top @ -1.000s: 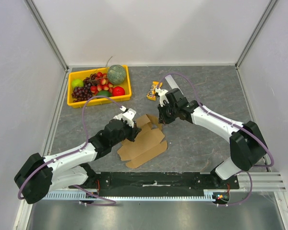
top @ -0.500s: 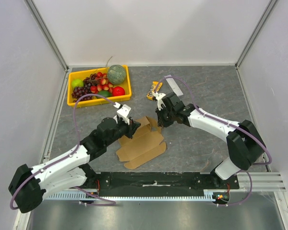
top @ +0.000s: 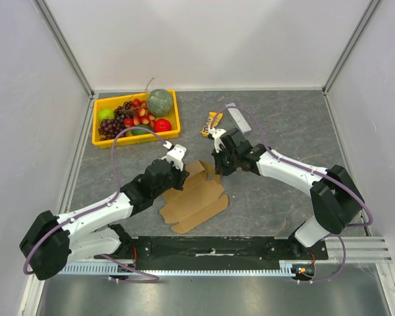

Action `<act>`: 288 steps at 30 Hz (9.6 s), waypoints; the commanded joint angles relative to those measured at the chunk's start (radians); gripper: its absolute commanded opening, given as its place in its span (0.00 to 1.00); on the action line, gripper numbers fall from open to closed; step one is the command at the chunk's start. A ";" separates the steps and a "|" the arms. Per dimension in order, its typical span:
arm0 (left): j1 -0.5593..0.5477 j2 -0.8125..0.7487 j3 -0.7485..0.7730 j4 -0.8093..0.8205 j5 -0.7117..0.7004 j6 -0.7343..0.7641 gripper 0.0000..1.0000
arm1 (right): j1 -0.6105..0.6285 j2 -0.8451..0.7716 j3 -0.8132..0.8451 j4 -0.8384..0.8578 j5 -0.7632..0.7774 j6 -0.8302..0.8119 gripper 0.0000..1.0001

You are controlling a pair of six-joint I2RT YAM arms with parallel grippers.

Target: Fold the paper box

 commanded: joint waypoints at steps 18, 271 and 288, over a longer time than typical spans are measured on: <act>0.002 0.066 0.002 0.062 -0.025 0.046 0.09 | 0.110 0.037 -0.002 0.061 0.013 0.090 0.02; -0.081 -0.150 0.132 -0.287 0.001 -0.041 0.39 | 0.093 -0.529 -1.081 0.854 0.244 1.102 0.54; -0.081 -0.178 0.117 -0.292 -0.002 -0.046 0.39 | 0.142 -0.397 -1.125 1.084 0.350 1.090 0.41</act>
